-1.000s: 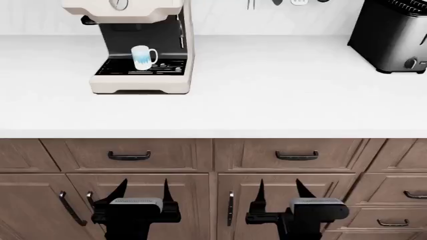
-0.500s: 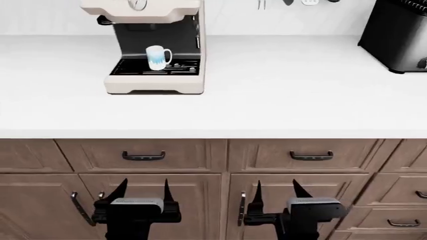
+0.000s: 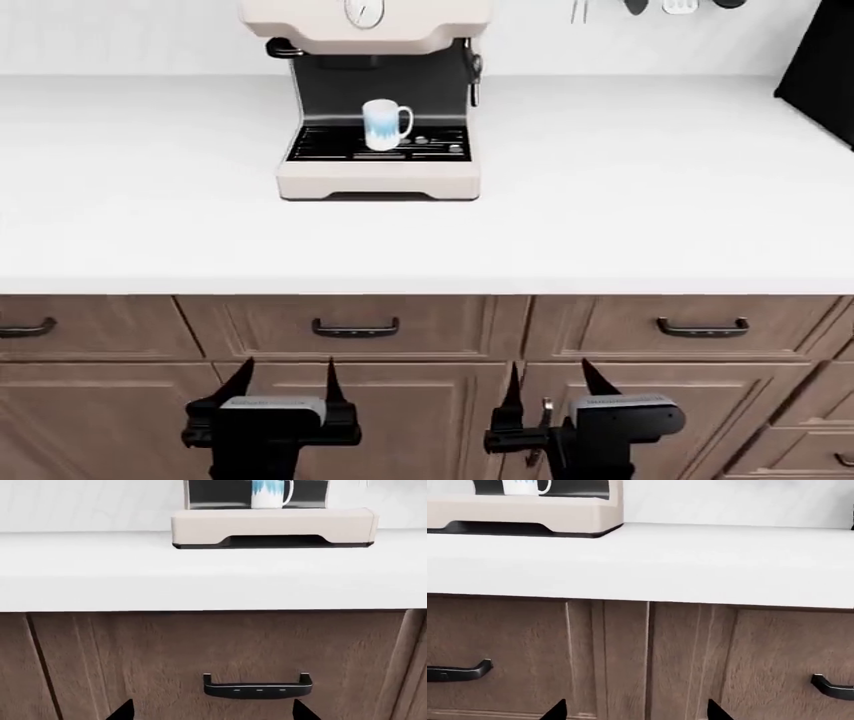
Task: Press the button on the coffee machine to serve coffee.
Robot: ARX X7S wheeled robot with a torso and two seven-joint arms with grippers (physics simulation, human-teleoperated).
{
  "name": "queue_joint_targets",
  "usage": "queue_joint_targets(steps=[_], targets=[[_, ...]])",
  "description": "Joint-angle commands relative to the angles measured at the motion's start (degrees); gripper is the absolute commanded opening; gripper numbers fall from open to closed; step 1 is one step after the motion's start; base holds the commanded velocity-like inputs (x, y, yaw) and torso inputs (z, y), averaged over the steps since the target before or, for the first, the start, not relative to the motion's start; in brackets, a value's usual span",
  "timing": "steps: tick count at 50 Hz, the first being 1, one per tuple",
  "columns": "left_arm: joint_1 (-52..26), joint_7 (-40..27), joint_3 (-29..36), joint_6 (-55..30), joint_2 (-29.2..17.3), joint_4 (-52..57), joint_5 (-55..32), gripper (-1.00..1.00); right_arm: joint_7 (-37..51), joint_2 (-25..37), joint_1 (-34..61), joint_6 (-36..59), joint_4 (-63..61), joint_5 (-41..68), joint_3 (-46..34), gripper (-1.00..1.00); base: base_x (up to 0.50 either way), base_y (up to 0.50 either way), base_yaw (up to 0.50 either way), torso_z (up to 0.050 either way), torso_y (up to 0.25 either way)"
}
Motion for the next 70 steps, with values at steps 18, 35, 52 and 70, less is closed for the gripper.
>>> queue_joint_targets(steps=[18,35,52,70], targets=[[-0.31,-2.04,1.69,2.02,-1.76,-0.95,-0.96,1.00,2.11,1.43,0.15,-0.31,0.06,1.93,-1.32,1.00,0.02,0.04,0.00,0.000,0.000],[-0.07,-2.77,2.41,4.02,-2.35,-0.16,-1.73,1.00,2.81,2.24,0.20,-0.28,-0.25,2.71,-2.20,1.00,0.00,0.00,0.00,0.043,0.000],[-0.36,-4.09,3.62,4.74,-3.03,-0.28,-0.80,1.00,3.49,2.84,0.06,-0.82,-0.38,3.36,-2.97,1.00,0.00,0.00,0.00,0.050,0.000],[-0.59,-4.30,3.94,2.00,-3.59,0.33,-3.24,1.00,4.87,3.47,0.34,-1.89,-0.33,2.55,-3.97,1.00,0.00,0.00,0.00,0.015,0.000]])
